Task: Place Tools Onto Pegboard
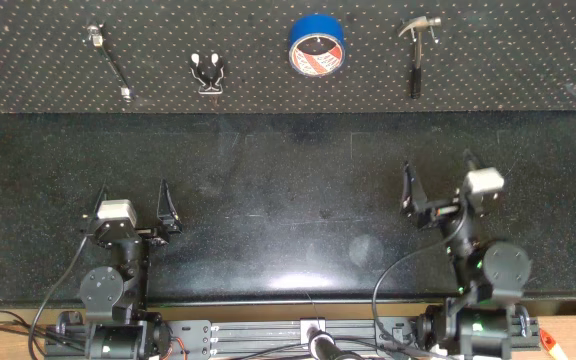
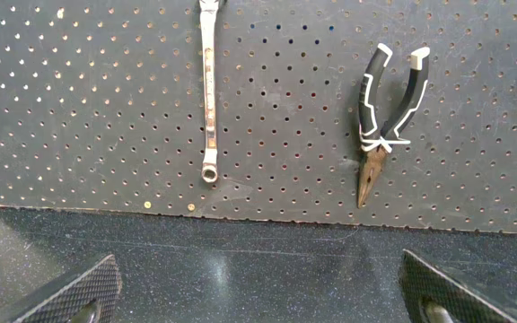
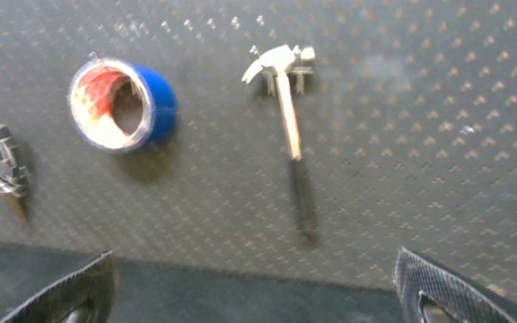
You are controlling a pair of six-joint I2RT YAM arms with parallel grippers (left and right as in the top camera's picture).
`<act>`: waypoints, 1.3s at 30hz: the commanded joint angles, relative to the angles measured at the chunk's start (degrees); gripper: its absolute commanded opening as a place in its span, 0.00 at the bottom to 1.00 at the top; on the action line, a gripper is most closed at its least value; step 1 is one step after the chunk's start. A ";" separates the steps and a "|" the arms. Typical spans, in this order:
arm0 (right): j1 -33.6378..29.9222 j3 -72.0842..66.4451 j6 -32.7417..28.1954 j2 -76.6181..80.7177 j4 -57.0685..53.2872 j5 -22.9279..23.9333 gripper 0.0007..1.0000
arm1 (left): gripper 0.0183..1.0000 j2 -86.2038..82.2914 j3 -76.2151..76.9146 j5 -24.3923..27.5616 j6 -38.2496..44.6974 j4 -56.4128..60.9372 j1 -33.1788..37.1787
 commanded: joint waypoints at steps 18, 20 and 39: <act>8.07 -10.10 -11.56 -17.42 -9.81 9.90 1.00 | 1.00 -0.28 -0.13 -0.66 -0.28 -0.28 -0.28; 8.07 -10.10 -11.54 -17.40 -9.66 9.73 1.00 | 1.00 -0.28 -0.13 -0.66 -0.28 -0.26 -0.28; 8.07 -10.10 -11.54 -17.40 -9.64 9.73 1.00 | 1.00 -0.28 -0.13 -0.66 -0.28 -0.28 -0.28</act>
